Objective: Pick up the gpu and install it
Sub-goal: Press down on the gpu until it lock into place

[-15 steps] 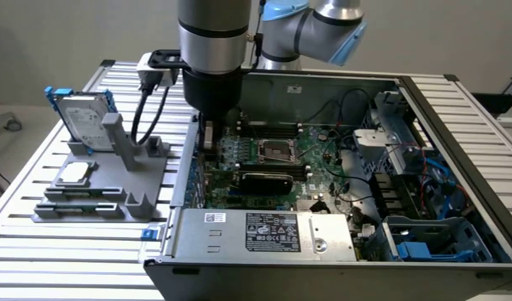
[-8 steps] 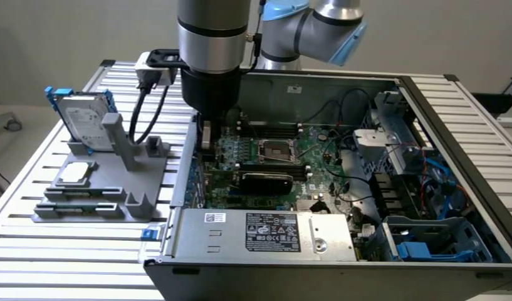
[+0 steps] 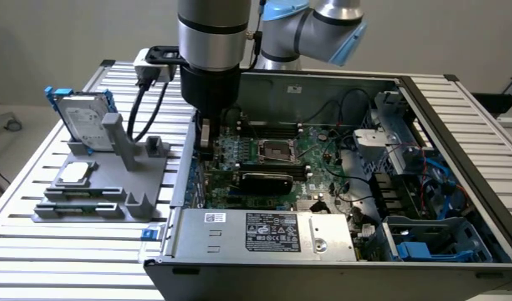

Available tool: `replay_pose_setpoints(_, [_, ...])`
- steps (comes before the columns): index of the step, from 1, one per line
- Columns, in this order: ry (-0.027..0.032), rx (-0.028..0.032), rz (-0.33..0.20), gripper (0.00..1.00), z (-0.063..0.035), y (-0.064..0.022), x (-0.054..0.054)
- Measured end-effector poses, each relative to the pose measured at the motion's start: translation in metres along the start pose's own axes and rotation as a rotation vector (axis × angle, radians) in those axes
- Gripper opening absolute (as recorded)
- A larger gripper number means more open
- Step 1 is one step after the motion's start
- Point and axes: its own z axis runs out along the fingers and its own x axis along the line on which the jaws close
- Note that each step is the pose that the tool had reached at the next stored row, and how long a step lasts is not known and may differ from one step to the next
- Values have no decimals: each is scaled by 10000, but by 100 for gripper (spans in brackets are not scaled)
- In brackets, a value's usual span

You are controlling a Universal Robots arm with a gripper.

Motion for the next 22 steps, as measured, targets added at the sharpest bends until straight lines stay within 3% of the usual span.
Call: replay_pose_setpoints(22, [27,-14,-65,11,15,4,0])
